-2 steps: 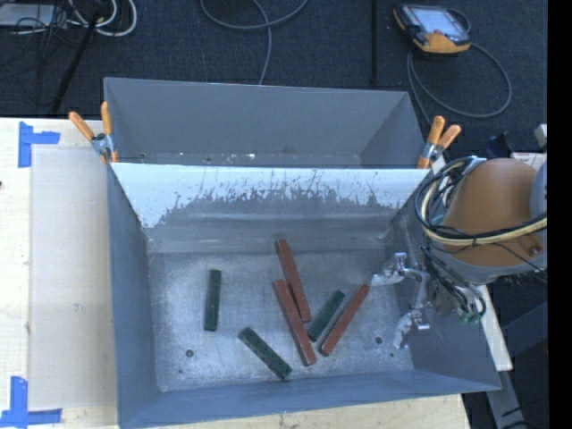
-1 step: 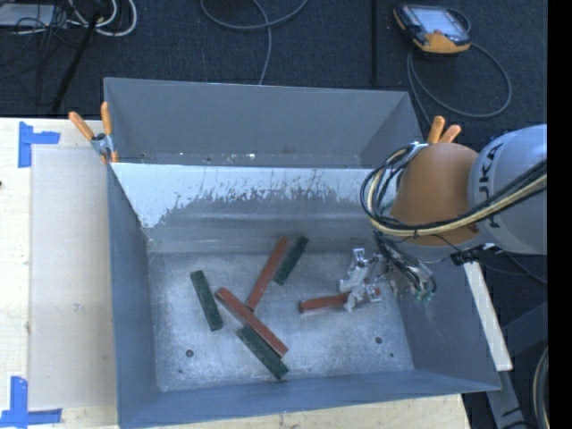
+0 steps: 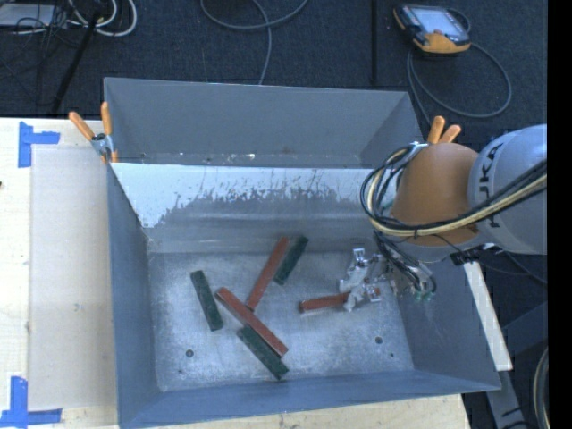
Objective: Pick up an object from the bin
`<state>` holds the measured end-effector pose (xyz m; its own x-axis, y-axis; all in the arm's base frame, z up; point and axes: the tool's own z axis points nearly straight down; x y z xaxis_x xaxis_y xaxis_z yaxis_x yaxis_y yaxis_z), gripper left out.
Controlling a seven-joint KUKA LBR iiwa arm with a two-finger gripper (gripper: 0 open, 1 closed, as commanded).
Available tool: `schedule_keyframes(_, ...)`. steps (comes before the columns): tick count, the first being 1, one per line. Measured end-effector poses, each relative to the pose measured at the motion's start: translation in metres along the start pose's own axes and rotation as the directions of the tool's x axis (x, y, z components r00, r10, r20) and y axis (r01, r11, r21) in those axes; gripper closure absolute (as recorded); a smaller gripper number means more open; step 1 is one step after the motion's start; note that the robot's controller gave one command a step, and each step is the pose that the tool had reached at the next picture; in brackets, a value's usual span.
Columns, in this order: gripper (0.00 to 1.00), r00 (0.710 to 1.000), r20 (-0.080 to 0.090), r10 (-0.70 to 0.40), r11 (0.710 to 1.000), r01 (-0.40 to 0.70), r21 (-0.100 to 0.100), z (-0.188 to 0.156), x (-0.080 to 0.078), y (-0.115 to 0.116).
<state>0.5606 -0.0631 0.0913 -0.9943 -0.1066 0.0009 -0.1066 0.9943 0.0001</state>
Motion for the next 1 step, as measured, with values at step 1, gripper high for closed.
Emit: schedule_keyframes(1,1.0,1.0,0.003,-0.008,1.0,0.008,0.001,-0.1471,-0.007,-0.0049)
